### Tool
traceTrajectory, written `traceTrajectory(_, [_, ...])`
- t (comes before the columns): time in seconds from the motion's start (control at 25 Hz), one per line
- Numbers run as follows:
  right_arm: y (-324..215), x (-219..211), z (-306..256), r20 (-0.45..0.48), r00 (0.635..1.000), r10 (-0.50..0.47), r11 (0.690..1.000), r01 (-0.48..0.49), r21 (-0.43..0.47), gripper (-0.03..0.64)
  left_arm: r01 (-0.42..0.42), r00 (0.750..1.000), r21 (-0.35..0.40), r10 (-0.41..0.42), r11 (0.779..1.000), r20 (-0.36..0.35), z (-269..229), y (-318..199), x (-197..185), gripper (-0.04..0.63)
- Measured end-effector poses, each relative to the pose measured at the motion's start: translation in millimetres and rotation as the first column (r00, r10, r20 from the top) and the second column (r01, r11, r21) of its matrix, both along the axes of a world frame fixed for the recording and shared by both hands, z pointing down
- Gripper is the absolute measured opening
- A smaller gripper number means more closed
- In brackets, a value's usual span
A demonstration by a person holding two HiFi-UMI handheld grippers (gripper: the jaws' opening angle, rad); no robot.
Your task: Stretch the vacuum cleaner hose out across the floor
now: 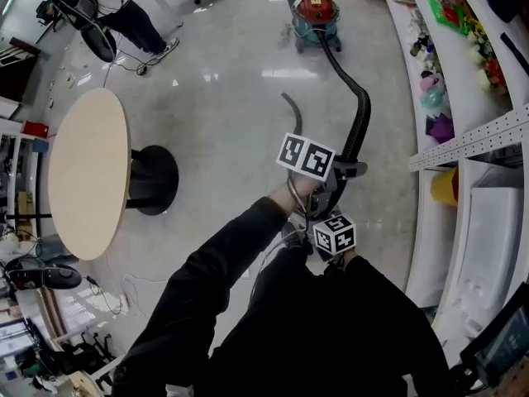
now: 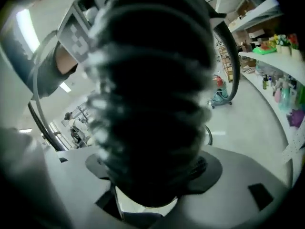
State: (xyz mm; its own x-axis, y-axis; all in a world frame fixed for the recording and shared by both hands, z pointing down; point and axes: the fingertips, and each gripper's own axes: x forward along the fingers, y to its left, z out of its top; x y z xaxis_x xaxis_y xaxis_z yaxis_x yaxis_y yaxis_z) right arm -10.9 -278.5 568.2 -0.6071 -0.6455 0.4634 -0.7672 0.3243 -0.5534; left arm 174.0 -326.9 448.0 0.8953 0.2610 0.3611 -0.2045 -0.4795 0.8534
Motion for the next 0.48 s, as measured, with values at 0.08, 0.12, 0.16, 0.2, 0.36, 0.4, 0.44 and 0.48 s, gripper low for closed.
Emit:
traceTrajectory(0.08, [16, 11, -8, 0.059, 0.998, -0.026, 1.000, 0.025, 0.017, 0.273, 0.013, 1.000, 0.008, -0.013, 1.000, 0.008, 1, 11, 15, 0.170])
traceTrajectory(0.12, [27, 17, -12, 0.072, 0.995, -0.064, 0.998, 0.062, 0.033, 0.169, 0.013, 1.000, 0.028, -0.014, 1.000, 0.018, 5, 14, 20, 0.211])
traceTrajectory(0.16, [40, 22, -16, 0.081, 0.990, -0.111, 0.993, 0.107, 0.050, 0.155, 0.008, 0.999, 0.062, -0.010, 0.998, 0.035, 10, 17, 23, 0.246])
traceTrajectory(0.2, [53, 27, -21, 0.095, 0.983, -0.159, 0.986, 0.153, 0.067, 0.152, -0.004, 0.998, 0.105, -0.002, 0.994, 0.059, 17, 21, 24, 0.271])
traceTrajectory(0.36, [91, 52, -33, 0.180, 0.955, -0.236, 0.971, 0.223, 0.092, 0.147, -0.045, 0.992, 0.226, 0.017, 0.973, 0.126, 32, 47, 10, 0.324])
traceTrajectory(0.4, [96, 63, -32, 0.211, 0.954, -0.215, 0.976, 0.203, 0.074, 0.147, -0.032, 0.993, 0.229, 0.004, 0.973, 0.119, 31, 55, 5, 0.324])
traceTrajectory(0.44, [100, 74, -29, 0.246, 0.952, -0.183, 0.983, 0.177, 0.049, 0.147, -0.008, 0.994, 0.230, -0.017, 0.973, 0.108, 29, 62, -2, 0.324])
traceTrajectory(0.48, [103, 86, -27, 0.286, 0.947, -0.145, 0.989, 0.146, 0.019, 0.147, 0.022, 0.994, 0.241, -0.047, 0.970, 0.096, 27, 68, -10, 0.324])
